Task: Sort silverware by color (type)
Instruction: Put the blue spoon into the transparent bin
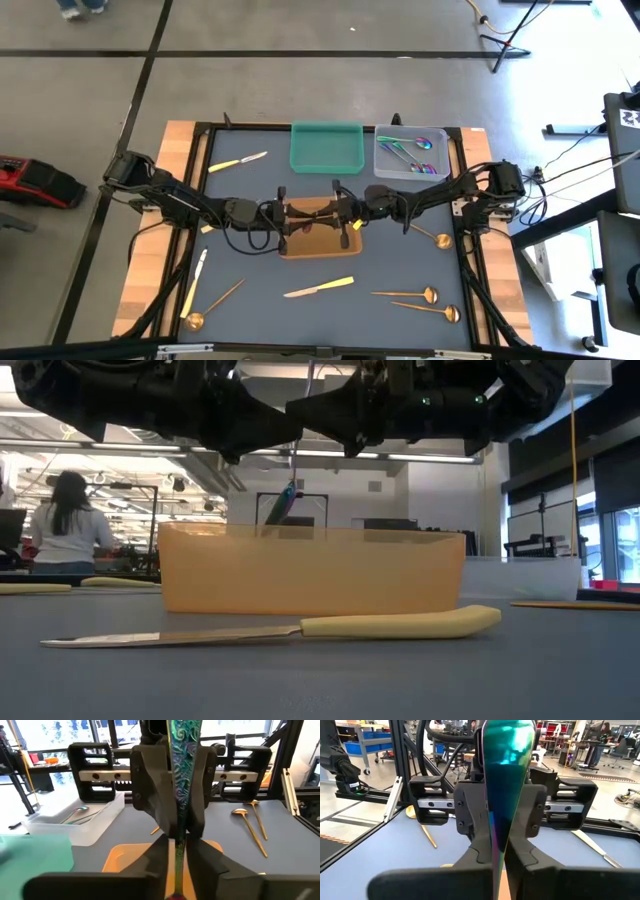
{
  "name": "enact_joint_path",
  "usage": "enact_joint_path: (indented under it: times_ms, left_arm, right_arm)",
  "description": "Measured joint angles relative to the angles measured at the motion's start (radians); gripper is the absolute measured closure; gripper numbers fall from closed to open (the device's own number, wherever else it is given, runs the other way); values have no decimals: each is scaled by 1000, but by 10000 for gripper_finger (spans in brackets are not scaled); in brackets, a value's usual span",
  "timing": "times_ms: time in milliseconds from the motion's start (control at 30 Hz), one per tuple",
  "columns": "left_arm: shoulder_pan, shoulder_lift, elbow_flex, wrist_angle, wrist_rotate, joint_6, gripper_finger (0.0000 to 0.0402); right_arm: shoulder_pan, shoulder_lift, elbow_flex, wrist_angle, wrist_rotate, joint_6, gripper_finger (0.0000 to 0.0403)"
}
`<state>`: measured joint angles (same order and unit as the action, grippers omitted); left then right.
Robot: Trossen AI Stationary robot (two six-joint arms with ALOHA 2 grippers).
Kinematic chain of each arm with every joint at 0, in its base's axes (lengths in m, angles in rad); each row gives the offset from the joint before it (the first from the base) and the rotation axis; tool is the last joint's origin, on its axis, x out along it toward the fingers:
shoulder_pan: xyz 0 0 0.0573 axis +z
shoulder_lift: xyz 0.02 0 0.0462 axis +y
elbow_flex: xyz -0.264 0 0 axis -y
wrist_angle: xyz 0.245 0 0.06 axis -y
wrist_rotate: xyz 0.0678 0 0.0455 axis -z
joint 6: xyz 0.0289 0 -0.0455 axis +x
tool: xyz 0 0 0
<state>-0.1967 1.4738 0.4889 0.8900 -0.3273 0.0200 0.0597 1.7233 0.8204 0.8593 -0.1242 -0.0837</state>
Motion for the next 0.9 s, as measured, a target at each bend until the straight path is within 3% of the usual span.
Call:
enact_joint_path:
  times_ms: [167, 333, 567, 900]
  left_arm:
    - [0, -43, 0, -68, -2, -19, 285]
    - [-13, -175, 0, -306, -2, -51, 271]
    - [-23, -311, 0, -591, -12, -127, 270]
    - [-23, -313, 0, -631, -31, -150, 270]
  right_arm:
    - [0, -3, 0, -1, 0, 8, 387]
    - [0, -82, -1, -94, 56, -11, 397]
    - [-24, -311, 0, -429, 282, -63, 389]
    - [-165, -632, 0, -1065, 757, -106, 391]
